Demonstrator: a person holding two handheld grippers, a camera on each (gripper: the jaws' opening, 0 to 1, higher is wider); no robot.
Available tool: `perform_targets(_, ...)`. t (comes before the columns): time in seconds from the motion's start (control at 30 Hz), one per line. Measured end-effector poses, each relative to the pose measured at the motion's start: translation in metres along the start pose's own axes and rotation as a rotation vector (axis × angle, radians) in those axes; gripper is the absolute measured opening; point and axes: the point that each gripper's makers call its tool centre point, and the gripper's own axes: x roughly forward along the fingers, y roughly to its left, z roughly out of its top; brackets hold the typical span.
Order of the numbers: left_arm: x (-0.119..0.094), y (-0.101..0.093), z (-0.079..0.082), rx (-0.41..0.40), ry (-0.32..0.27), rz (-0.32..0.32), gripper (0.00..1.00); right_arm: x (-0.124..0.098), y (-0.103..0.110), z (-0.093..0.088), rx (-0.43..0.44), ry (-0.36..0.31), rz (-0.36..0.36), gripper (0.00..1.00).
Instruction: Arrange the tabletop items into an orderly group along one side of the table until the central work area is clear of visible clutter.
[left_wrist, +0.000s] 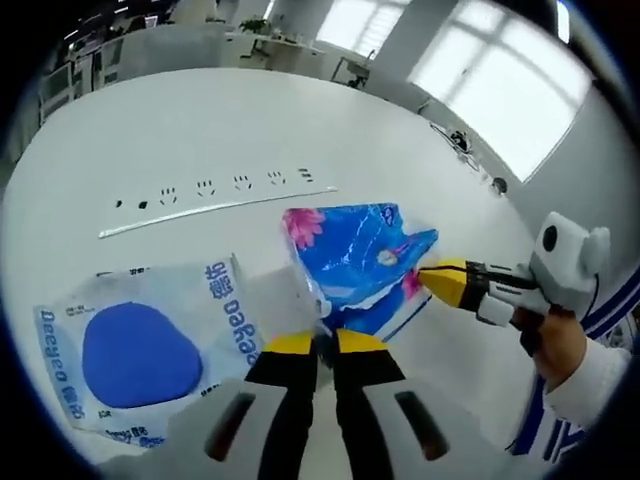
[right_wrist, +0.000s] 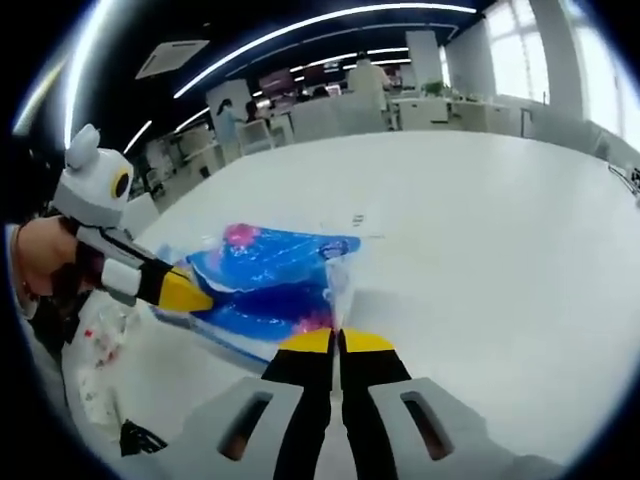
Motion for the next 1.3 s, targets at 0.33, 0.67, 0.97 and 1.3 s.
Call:
perform_targets(0.33,0.008,0.004,0.000,-0.060,0.001,0.021,0.04,0.008,-0.006,-0.005,0.019,0.013,0.002,0.00)
perform_targets(0.67,0.013,0.006,-0.003,-0.102,0.002,0.038,0.05,0.011,-0.010,-0.009,0.028,0.024,0.004,0.00)
perform_targets(0.97,0.013,0.007,0.001,-0.118,-0.011,0.048,0.07,0.014,-0.012,-0.013,0.035,0.036,-0.002,0.00)
perform_targets(1.3,0.015,0.006,0.003,-0.117,-0.024,0.053,0.10,0.016,-0.011,-0.017,0.046,0.039,-0.007,0.00)
